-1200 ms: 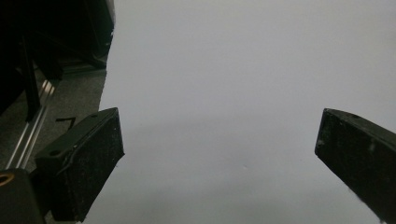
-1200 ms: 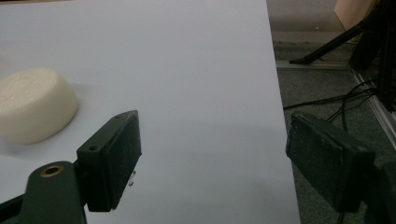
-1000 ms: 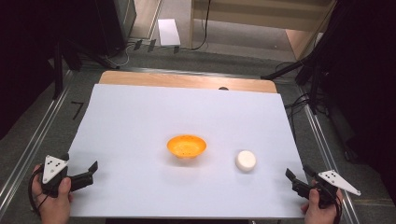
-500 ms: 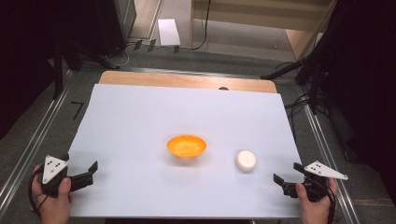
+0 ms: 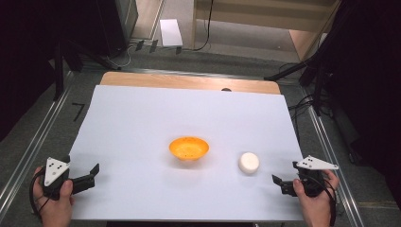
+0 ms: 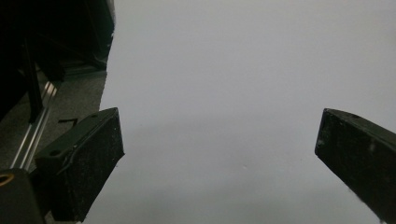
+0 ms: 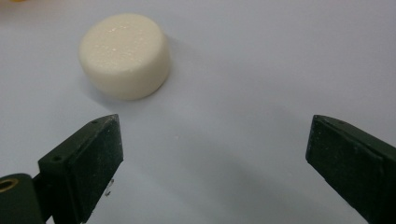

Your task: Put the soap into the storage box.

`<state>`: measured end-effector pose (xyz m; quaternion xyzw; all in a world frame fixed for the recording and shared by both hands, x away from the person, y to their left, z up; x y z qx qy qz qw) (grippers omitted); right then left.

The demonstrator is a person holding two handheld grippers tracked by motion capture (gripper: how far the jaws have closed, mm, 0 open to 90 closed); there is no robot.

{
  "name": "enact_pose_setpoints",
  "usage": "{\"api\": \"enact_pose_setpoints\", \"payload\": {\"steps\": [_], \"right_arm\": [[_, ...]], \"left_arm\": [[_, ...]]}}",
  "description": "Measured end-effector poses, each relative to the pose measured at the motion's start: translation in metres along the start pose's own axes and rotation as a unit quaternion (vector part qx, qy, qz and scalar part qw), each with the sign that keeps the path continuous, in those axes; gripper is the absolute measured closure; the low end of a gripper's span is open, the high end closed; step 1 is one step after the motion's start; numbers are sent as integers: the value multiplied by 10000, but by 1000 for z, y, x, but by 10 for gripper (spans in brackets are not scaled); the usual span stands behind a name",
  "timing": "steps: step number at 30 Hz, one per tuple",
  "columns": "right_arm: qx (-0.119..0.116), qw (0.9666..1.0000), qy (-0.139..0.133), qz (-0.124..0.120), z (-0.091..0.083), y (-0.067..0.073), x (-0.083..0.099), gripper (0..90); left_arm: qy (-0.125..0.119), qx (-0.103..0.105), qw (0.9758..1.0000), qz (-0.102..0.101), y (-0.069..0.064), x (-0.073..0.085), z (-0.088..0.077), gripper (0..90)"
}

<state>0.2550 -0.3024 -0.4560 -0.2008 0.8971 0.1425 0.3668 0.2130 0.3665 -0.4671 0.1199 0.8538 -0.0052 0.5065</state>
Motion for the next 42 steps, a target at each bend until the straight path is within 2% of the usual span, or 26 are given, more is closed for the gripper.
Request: {"api": "enact_pose_setpoints", "payload": {"steps": [11,22,33,42], "right_arm": [[-169,9996,163,-149,9,8,-13,41],[-297,9990,254,-199,16,16,-22,40],[-460,9978,367,-295,24,27,-29,56],[-584,9964,437,-441,29,38,-37,73]], "left_arm": [[-19,-31,10000,87,-1,0,-1,13],[-38,-15,10000,48,-1,0,-1,13],[32,-35,10000,53,-1,0,0,13],[82,-38,9999,136,-3,-1,2,13]]}}
Point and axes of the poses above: each handheld gripper's, and its own axes: z roughly forward along the jaws, x roughly out of its underside, y roughly to its left, the point moved 1 cm from there along z, roughly forward along the jaws, and after that the axes turned 4 degrees about z, right-handed, at the moved point
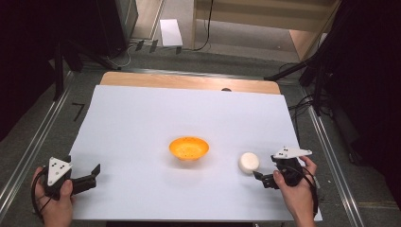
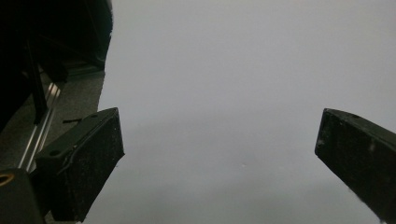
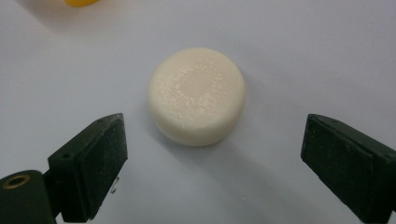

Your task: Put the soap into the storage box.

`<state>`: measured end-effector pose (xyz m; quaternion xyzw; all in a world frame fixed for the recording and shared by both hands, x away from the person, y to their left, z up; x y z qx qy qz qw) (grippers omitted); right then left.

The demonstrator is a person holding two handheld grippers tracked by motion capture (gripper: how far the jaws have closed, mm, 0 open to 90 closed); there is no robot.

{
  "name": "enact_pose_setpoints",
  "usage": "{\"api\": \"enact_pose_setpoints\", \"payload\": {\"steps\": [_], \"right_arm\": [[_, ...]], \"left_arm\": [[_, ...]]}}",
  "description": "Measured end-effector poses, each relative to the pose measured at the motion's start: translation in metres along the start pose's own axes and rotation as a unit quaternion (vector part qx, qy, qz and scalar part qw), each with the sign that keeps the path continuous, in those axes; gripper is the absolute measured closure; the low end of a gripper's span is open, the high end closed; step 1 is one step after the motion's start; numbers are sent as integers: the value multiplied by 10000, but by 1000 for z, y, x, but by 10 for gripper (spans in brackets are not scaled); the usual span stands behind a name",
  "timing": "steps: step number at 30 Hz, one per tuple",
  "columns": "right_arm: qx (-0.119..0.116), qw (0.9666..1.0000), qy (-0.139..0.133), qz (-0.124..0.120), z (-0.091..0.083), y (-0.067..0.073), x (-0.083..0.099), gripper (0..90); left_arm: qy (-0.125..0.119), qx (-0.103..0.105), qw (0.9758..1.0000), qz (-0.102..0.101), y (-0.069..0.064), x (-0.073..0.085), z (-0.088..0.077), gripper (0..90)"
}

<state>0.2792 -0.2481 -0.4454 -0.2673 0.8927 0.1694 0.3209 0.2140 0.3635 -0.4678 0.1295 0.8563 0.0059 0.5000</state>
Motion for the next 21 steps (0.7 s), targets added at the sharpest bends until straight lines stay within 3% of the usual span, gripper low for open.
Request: {"api": "enact_pose_setpoints", "payload": {"steps": [8,21], "right_arm": [[-90,9999,67,-111,9,8,-8,98],[-78,9997,245,25,26,8,-13,176]], "left_arm": [[-1,-9,10000,-23,1,0,0,13],[-7,1,10000,-21,1,0,0,13]]}}
Point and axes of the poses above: each handheld gripper's, and its own axes: z roughly forward along the jaws, x roughly out of its underside, y roughly to its left, the point moved 1 cm from there along z, roughly forward along the jaws, and after that the axes turned 4 degrees about z, right-handed, at the moved point
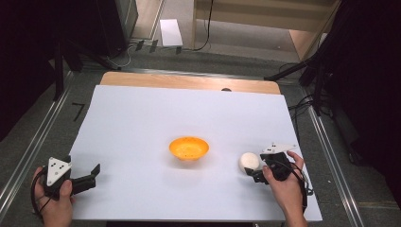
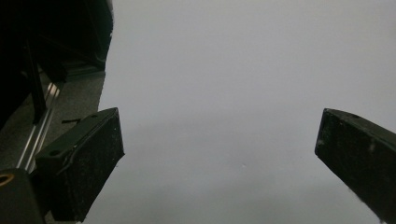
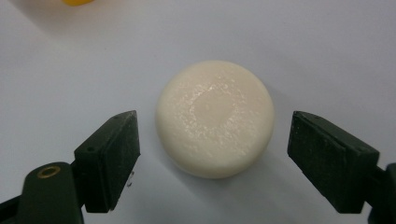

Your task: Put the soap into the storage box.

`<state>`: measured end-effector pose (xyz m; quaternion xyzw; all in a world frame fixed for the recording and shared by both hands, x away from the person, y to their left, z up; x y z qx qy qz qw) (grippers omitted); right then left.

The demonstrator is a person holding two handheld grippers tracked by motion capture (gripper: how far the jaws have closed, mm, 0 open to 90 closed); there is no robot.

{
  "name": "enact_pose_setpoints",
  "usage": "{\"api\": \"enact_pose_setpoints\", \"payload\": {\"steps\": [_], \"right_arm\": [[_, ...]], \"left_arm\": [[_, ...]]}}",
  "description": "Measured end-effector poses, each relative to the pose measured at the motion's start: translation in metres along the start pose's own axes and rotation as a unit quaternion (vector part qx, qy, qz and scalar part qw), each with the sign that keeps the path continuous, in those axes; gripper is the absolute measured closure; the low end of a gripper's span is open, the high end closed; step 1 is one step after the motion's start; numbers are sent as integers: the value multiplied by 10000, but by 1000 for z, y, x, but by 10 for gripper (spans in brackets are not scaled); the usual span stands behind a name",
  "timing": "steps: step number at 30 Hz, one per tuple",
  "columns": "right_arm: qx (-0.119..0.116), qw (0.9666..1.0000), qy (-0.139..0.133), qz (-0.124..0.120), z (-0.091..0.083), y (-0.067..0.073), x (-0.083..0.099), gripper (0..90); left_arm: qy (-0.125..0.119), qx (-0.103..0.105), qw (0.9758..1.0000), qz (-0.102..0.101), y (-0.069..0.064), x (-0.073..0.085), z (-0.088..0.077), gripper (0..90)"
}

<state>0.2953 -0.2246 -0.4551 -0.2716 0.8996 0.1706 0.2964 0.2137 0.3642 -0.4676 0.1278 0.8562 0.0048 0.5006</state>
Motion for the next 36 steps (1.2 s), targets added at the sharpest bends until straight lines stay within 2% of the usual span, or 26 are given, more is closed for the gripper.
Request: {"api": "enact_pose_setpoints", "payload": {"steps": [11,16,22,23,36], "right_arm": [[6,9999,79,68,12,1,-5,216],[75,9997,145,171,16,1,-6,232],[52,9994,184,296,20,0,-7,241],[56,9995,183,251,21,0,-7,241],[146,9987,341,361,28,2,-9,243]], "left_arm": [[-3,13,10000,7,0,0,0,13],[-3,18,10000,3,0,0,0,13],[4,10,10000,-2,0,0,0,13],[3,10,10000,1,0,0,0,13],[-5,25,10000,-7,0,0,0,13]]}}
Point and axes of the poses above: each handheld gripper's, and its own axes: z roughly forward along the jaws, x roughly out of its underside, y roughly to its left, the point moved 1 cm from there along z, roughly forward along the jaws, and after that the axes turned 4 degrees about z, right-handed, at the moved point
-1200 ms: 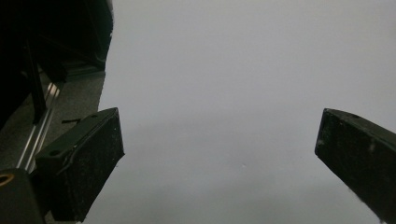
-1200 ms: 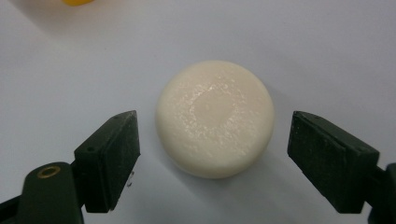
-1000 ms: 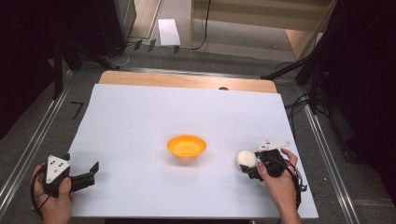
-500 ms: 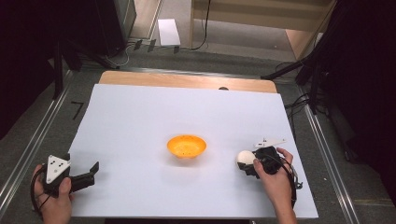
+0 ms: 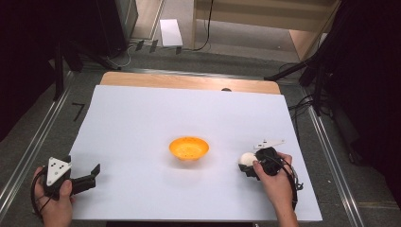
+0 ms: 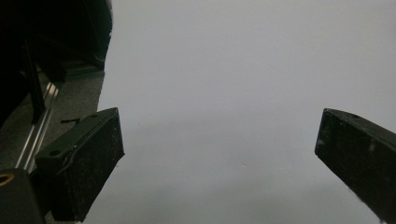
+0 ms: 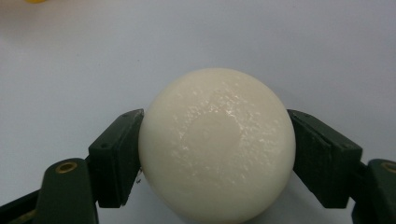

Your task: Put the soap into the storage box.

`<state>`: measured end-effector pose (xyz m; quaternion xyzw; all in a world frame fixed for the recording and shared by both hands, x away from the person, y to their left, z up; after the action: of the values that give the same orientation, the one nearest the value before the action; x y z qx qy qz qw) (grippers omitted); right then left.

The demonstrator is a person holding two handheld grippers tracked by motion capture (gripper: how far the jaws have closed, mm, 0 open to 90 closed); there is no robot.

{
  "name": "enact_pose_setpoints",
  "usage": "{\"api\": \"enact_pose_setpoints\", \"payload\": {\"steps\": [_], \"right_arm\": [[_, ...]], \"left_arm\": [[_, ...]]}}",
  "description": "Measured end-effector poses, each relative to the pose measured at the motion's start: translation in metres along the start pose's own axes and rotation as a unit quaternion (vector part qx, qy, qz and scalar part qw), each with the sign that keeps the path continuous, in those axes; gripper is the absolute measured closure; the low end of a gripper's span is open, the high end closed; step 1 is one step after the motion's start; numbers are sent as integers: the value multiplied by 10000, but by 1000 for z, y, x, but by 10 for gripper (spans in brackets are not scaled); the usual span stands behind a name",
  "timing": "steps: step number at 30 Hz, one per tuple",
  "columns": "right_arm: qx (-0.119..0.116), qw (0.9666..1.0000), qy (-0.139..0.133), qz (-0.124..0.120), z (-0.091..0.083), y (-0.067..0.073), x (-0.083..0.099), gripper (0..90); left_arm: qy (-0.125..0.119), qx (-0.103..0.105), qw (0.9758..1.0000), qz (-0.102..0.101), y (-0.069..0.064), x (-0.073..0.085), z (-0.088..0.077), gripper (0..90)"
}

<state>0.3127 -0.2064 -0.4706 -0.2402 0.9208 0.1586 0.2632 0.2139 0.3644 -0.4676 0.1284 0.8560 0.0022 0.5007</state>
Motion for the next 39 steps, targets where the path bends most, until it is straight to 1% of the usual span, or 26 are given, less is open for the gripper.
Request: {"api": "enact_pose_setpoints", "payload": {"steps": [4,8,10,17,18,23,25,26,31,32,38,39], "right_arm": [[10,10000,36,-41,-1,0,-1,246],[-125,9999,15,-44,-3,-1,-2,247],[-101,9999,-4,-57,-5,0,-3,248],[-142,9998,-71,-104,-10,0,-8,249],[-147,9998,-68,-79,-11,1,-9,249],[-189,9997,-92,-148,-11,4,-13,249],[-186,9997,-75,-132,-11,5,-14,249],[-198,9996,-83,-185,-11,6,-16,249],[-203,9996,-65,-192,-13,10,-20,249],[-203,9995,-90,-228,-13,10,-21,249],[-213,9995,-93,-228,-15,12,-24,249],[-217,9994,-107,-261,-15,12,-24,250]], "left_arm": [[-1,1,10000,8,0,0,0,13],[1,-6,10000,7,0,0,0,13],[7,-26,10000,13,0,0,0,13],[8,-25,10000,9,0,0,0,13],[7,-22,10000,7,0,0,0,13],[-2,1,10000,8,0,0,0,13],[-1,1,10000,10,0,0,0,13],[-5,-4,10000,11,0,0,0,13],[1,1,10000,9,0,0,0,13],[-3,-1,10000,11,0,0,0,13],[-3,-6,10000,8,0,0,0,13],[-3,-5,10000,5,0,0,0,13]]}}
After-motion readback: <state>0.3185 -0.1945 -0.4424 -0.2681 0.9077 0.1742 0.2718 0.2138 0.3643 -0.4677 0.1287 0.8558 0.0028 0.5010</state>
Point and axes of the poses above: each handheld gripper's, and its own axes: z roughly forward along the jaws, x roughly out of its underside, y roughly to its left, the point moved 1 cm from there along z, roughly forward along the jaws, and after that the axes turned 4 degrees about z, right-handed, at the moved point
